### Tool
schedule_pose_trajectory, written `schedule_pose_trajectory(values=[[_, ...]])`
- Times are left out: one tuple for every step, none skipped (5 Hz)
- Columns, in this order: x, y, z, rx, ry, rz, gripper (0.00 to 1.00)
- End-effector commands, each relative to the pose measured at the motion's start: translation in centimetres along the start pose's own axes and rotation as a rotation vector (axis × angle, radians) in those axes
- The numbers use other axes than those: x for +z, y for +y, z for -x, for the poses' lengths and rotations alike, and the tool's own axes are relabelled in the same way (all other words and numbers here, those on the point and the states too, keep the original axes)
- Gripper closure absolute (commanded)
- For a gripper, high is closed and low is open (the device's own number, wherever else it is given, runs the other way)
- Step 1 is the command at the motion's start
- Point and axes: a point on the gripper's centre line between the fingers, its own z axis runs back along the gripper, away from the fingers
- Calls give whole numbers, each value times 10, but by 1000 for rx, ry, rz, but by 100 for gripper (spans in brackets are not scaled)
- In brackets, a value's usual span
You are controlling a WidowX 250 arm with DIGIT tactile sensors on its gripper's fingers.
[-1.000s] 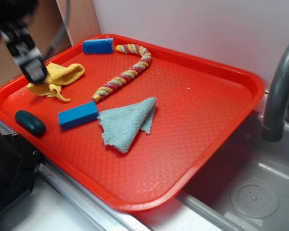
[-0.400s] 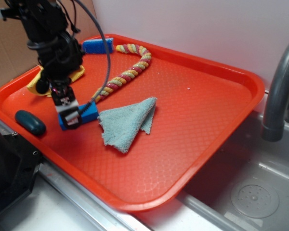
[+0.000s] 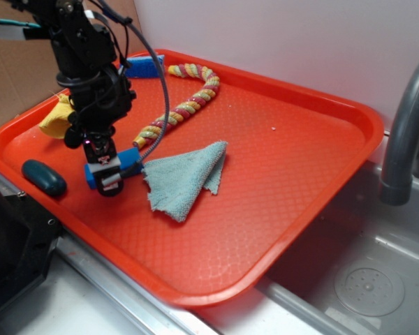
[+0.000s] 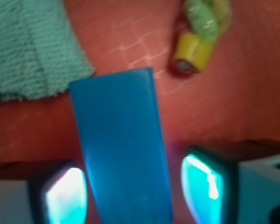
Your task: Grab the blue block.
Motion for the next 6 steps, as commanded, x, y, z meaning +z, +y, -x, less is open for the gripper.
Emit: schedule_pose_trajectory(values=[[5,1,-5,3,-17,-53,100],[1,2,-5,-5,-3,-45,100],[2,1,-3,-13,21,-28,0],[4,1,-3,-29,18,-10,0],[5,1,-3,-31,8,2,0],[5,1,-3,-24,42,4,62]])
